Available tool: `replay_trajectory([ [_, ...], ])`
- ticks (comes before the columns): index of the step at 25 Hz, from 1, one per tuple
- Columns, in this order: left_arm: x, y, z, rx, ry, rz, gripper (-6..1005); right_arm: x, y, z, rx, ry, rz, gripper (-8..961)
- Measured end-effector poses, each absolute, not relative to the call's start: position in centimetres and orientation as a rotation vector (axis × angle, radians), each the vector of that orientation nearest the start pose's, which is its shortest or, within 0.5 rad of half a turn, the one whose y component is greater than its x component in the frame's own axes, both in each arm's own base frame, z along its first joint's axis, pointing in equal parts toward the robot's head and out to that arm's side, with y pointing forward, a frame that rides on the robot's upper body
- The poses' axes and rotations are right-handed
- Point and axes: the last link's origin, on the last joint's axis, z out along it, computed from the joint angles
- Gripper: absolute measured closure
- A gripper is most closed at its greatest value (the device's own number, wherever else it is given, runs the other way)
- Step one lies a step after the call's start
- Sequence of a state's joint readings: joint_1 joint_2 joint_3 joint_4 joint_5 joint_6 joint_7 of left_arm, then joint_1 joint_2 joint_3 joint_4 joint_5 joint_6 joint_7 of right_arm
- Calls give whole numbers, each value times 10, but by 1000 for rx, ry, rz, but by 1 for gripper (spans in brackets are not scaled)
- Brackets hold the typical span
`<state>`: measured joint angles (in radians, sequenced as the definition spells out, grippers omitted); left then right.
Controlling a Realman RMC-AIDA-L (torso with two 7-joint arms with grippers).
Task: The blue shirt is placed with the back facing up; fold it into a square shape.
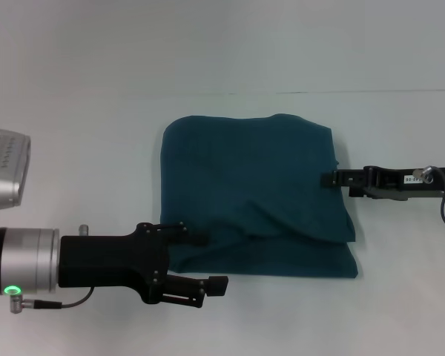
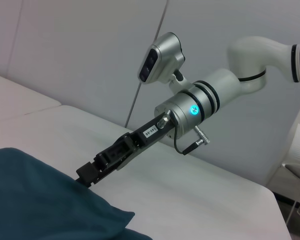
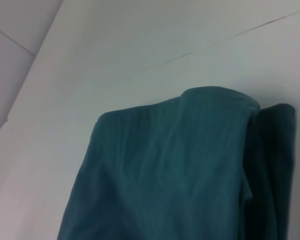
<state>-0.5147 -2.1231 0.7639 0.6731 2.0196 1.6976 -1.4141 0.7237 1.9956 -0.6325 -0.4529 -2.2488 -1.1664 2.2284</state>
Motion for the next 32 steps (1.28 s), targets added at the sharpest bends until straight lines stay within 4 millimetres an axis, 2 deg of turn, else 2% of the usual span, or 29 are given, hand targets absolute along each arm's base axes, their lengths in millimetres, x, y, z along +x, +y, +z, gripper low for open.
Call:
replay_trajectory([
  [5, -243, 303, -27, -2911, -642, -770, 62, 287, 391, -6, -2182, 1699, 448, 82],
  [16, -243, 309, -29, -2878, -654, -751, 62, 282, 390, -12, -2215, 1687, 442, 85],
  [26, -241, 310, -30, -2877, -652, -757, 62, 285, 388, -11, -2206, 1700, 440, 222],
  [32, -239, 312, -31, -2879, -648, -757, 62, 282, 390, -11, -2219, 1682, 436, 469],
])
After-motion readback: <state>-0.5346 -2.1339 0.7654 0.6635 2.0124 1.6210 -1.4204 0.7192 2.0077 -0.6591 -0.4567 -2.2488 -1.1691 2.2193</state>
